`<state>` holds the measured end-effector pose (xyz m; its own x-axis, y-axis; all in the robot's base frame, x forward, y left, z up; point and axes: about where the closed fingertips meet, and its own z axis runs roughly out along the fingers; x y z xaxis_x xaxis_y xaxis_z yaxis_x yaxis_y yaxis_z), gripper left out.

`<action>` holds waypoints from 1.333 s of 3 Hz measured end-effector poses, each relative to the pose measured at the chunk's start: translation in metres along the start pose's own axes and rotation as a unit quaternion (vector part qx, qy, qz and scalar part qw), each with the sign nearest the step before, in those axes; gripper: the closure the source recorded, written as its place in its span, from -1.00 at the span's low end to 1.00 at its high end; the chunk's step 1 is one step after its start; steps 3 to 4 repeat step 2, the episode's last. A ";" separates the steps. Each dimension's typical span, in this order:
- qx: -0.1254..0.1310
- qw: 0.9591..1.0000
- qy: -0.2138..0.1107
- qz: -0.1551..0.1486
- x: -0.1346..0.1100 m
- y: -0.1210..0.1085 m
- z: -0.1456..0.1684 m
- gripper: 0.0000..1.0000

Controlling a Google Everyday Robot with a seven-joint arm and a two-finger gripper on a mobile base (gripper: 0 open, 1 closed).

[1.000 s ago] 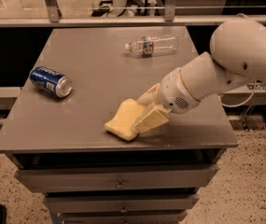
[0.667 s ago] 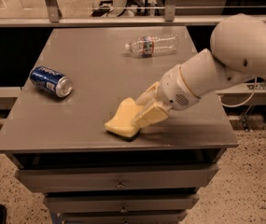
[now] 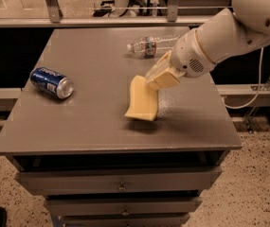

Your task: Pick sponge

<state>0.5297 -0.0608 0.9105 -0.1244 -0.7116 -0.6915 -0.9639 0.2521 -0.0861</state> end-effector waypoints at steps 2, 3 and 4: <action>0.012 0.999 -0.002 0.030 -0.006 -0.020 -0.024 1.00; 0.012 0.999 -0.002 0.030 -0.006 -0.020 -0.024 1.00; 0.012 0.999 -0.002 0.030 -0.006 -0.020 -0.024 1.00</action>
Offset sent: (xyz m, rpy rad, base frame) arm 0.0117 -0.0134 0.0169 0.0102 0.0191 -0.0436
